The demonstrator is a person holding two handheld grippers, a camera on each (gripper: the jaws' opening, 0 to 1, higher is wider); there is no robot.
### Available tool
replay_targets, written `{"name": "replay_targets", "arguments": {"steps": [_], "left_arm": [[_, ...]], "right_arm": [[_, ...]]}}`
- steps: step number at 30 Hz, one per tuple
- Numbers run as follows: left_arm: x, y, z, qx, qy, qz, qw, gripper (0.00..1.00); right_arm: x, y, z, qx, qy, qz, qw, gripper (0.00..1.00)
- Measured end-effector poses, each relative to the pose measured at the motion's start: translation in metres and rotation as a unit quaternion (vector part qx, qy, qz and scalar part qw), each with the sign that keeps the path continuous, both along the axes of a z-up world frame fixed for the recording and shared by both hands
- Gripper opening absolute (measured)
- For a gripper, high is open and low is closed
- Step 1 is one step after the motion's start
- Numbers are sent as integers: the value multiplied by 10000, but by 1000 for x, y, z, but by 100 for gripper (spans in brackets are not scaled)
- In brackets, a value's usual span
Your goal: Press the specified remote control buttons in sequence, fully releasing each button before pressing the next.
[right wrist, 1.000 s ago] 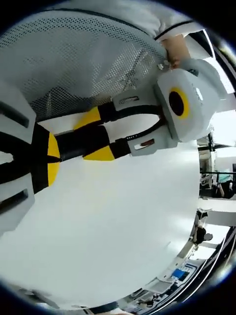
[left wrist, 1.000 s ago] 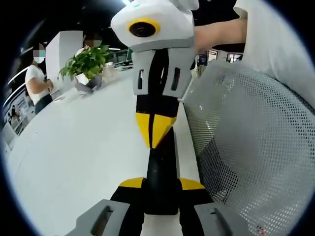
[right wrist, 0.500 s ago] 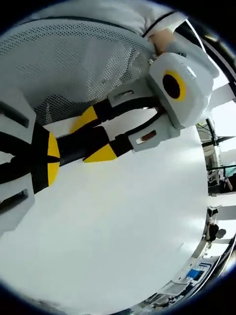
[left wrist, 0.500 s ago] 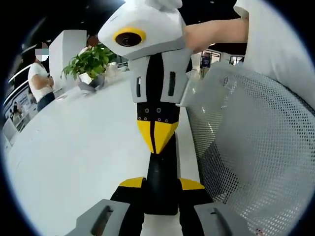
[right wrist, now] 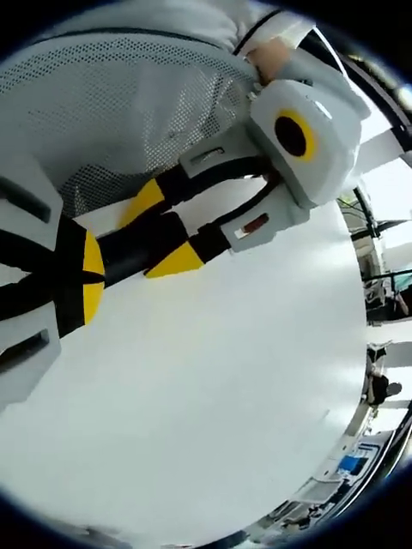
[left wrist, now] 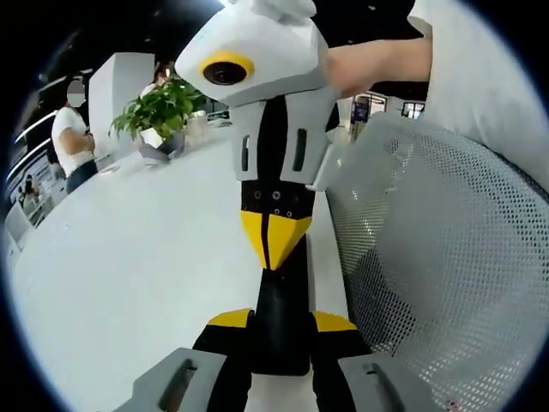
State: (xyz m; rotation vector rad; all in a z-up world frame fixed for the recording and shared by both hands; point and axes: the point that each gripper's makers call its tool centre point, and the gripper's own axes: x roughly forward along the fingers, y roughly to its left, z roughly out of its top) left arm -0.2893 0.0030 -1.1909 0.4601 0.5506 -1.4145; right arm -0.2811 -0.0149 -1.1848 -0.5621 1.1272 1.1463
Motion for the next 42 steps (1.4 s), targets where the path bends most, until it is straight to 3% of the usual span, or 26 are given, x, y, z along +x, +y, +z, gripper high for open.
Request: {"name": "replay_targets", "arguments": {"steps": [8, 12, 15, 18, 21, 27, 33, 42], "left_arm": [[-1, 0, 2, -2, 0, -17, 10000, 24], [-1, 1, 2, -4, -12, -21, 10000, 24], [-1, 1, 2, -5, -10, -23, 10000, 24], [-1, 1, 3, -10, -10, -19, 10000, 24], [-1, 1, 3, -4, -12, -26, 10000, 24], [-1, 1, 3, -5, -7, -33, 10000, 24], [-1, 0, 3, -10, 6, -12, 10000, 24], [-1, 0, 3, -19, 29, 16, 10000, 24]], "right_arm": [[1, -1, 0, -101, -153, -157, 9997, 0], [0, -1, 1, 46, -315, -80, 9995, 0], [0, 1, 4, 282, -296, -285, 9988, 0], [-1, 4, 11, 335, -500, -184, 9980, 0], [-5, 10, 13, 517, -303, -287, 9978, 0], [-12, 9, 4, 286, -217, 47, 9993, 0], [-11, 8, 3, 234, -216, 3, 9995, 0], [-10, 10, 2, 38, -672, 372, 9970, 0]]}}
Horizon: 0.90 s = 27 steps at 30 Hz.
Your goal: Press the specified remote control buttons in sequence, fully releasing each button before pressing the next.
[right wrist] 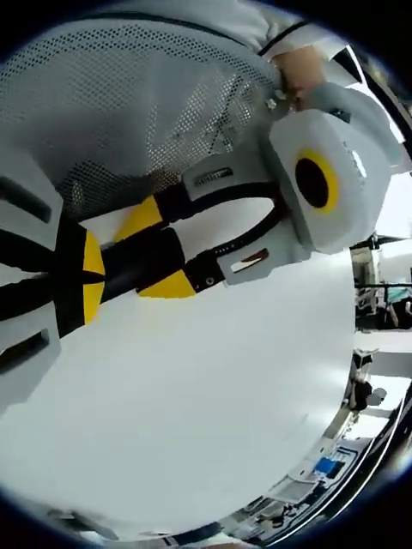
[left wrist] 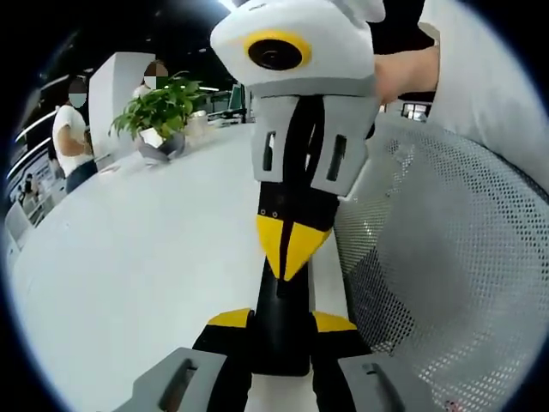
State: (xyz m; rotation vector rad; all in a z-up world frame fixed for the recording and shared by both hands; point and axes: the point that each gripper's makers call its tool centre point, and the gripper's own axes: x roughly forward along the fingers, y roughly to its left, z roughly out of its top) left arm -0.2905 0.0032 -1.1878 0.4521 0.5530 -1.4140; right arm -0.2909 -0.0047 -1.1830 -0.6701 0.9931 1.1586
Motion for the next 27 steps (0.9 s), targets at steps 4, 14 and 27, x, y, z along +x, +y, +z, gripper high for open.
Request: {"name": "replay_targets", "arguments": {"steps": [4, 14, 27], "left_arm": [[0, 0, 0, -18, -15, -15, 10000, 24], [-1, 1, 1, -5, -36, -35, 10000, 24], [-2, 2, 0, 18, -43, -20, 10000, 24]], "right_arm": [[4, 3, 0, -77, 11, 15, 10000, 0], [0, 1, 0, -9, -381, 64, 9993, 0], [-1, 4, 1, 137, -651, 112, 9977, 0]]}}
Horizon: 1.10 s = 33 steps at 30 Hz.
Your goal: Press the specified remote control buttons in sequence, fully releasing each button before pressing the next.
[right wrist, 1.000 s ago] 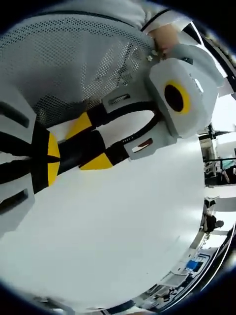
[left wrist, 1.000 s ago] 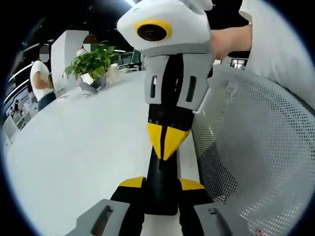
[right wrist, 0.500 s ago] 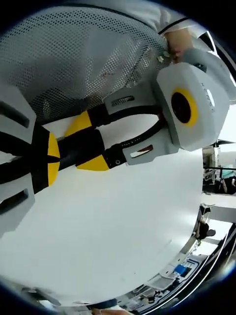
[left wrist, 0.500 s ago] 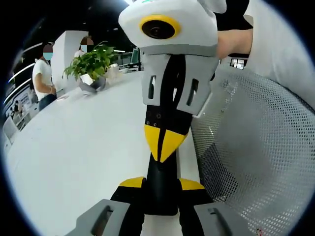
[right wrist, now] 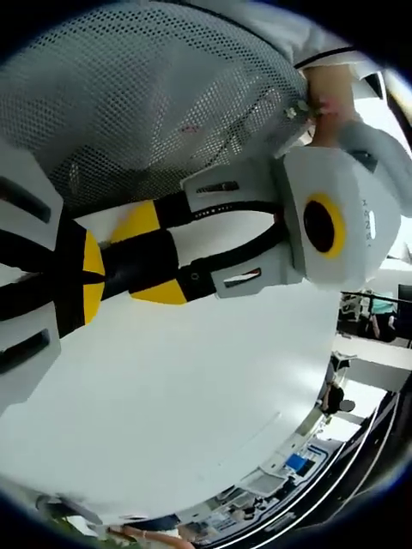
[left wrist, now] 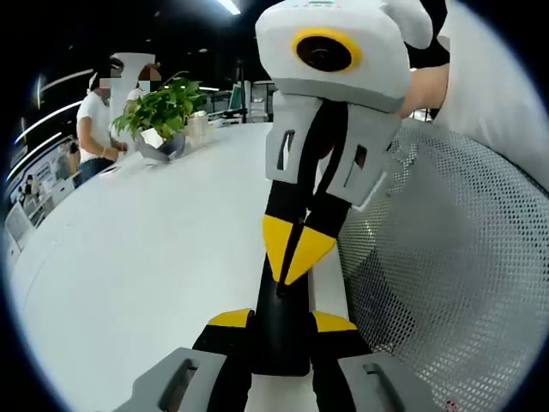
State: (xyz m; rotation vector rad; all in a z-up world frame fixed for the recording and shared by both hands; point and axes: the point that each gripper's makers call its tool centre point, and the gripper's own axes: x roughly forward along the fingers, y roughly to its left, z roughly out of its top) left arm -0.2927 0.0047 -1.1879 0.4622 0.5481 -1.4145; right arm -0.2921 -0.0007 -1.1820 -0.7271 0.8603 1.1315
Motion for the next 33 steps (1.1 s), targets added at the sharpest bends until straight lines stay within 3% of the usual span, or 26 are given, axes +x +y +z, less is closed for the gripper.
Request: {"name": "replay_targets", "arguments": {"steps": [9, 17, 23, 26, 31, 33], "left_arm": [[0, 1, -1, 11, 8, -18, 10000, 24], [-1, 0, -2, 52, -10, -12, 10000, 24], [0, 0, -2, 45, 4, -14, 10000, 24], [0, 0, -2, 45, -1, -19, 10000, 24], [0, 0, -2, 24, 32, -3, 10000, 24], [0, 0, -2, 24, 32, 4, 10000, 24]], "right_arm": [[-2, 2, -3, -354, -202, 585, 9975, 0], [-2, 2, -4, -502, -256, 647, 9963, 0], [0, 1, -4, -401, -451, 415, 9973, 0], [-1, 1, -3, -381, -588, 508, 9962, 0], [-1, 2, -1, -264, -543, 365, 9975, 0], [-5, 13, 2, 14, -409, 338, 9986, 0]]}}
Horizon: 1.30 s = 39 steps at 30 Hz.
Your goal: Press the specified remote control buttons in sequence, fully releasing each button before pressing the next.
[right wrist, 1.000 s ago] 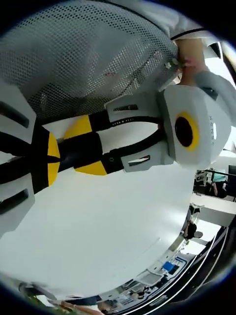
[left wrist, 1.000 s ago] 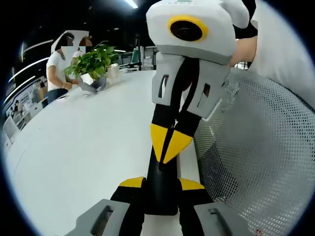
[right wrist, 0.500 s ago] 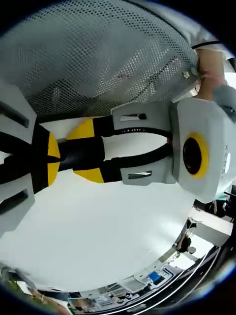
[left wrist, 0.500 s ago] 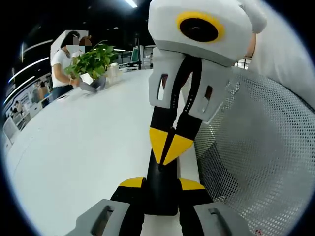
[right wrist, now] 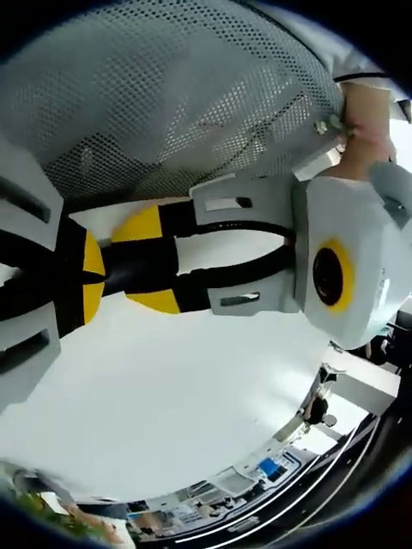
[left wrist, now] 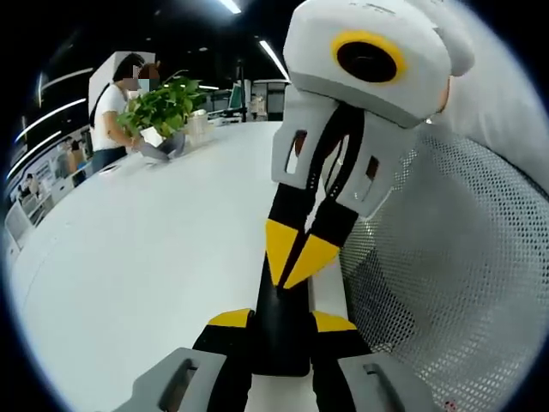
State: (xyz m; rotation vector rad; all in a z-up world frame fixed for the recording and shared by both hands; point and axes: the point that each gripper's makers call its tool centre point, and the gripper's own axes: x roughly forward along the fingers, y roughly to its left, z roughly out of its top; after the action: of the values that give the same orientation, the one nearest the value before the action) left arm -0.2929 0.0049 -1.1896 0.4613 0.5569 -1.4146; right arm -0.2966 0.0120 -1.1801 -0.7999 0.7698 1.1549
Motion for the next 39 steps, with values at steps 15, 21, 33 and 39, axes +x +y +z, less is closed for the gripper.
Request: {"name": "replay_targets", "arguments": {"steps": [15, 21, 33, 39], "left_arm": [[0, -1, 0, 35, -22, -17, 10000, 24], [0, -1, 0, 27, -9, 2, 10000, 24], [0, -1, 0, 43, -20, 4, 10000, 24], [0, -2, 0, 24, -10, 15, 10000, 24]], "right_arm": [[2, -2, -3, 28, 224, -49, 9997, 0], [3, -2, -1, 424, 526, -311, 9972, 0], [-1, -21, 2, 368, 450, -459, 9973, 0], [2, -7, 2, 309, 403, -248, 9984, 0]]}}
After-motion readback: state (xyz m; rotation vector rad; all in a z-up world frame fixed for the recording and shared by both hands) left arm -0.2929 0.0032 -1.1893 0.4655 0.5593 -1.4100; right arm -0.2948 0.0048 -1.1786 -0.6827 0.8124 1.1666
